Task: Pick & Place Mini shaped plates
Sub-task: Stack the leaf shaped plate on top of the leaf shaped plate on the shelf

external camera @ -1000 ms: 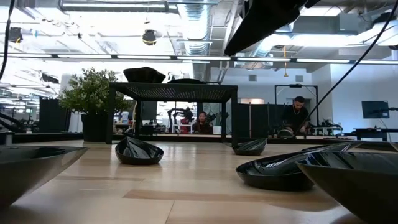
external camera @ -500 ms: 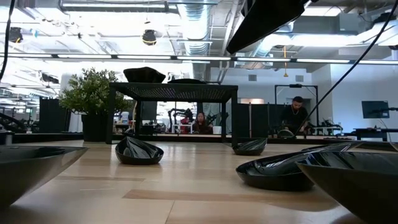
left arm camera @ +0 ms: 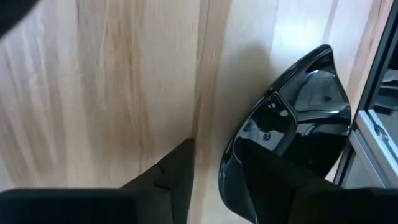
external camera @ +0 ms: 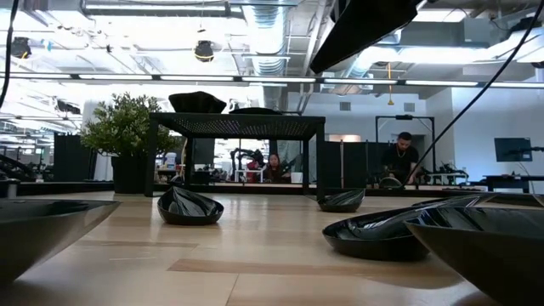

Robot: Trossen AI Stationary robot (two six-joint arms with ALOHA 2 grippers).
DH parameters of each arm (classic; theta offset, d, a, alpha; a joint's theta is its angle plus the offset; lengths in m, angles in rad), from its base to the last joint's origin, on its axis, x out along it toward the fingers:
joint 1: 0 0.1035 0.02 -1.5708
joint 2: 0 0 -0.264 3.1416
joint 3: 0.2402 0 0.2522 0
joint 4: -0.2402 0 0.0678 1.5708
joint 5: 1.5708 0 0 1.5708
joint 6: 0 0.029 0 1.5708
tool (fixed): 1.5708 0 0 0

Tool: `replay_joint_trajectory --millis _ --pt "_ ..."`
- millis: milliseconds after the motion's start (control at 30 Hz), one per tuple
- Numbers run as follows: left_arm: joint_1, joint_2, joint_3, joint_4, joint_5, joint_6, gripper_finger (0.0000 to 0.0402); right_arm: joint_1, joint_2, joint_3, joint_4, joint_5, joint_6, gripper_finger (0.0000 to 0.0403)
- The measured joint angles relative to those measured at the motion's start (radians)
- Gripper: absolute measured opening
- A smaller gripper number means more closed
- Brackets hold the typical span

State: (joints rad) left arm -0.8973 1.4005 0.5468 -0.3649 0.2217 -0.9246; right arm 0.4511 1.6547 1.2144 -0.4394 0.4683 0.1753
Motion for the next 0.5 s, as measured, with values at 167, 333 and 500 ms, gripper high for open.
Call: replay_joint_trajectory --millis 167,333,500 --pt "-0.001 -0.002 -0.003 0.012 -0.030 0.004 0.0098 -0.008 0.000 0.000 0.002 0.000 -0.024 0.0087" --pt "0.006 -0.004 -0.001 0.052 -0.064 0.004 0.0012 -0.031 0.000 0.000 0.002 0.001 -0.028 0.0087" --pt "0.082 -0.035 0.037 0.034 -0.154 0.012 0.0007 -0.071 0.000 0.000 0.051 0.001 -0.028 0.0087"
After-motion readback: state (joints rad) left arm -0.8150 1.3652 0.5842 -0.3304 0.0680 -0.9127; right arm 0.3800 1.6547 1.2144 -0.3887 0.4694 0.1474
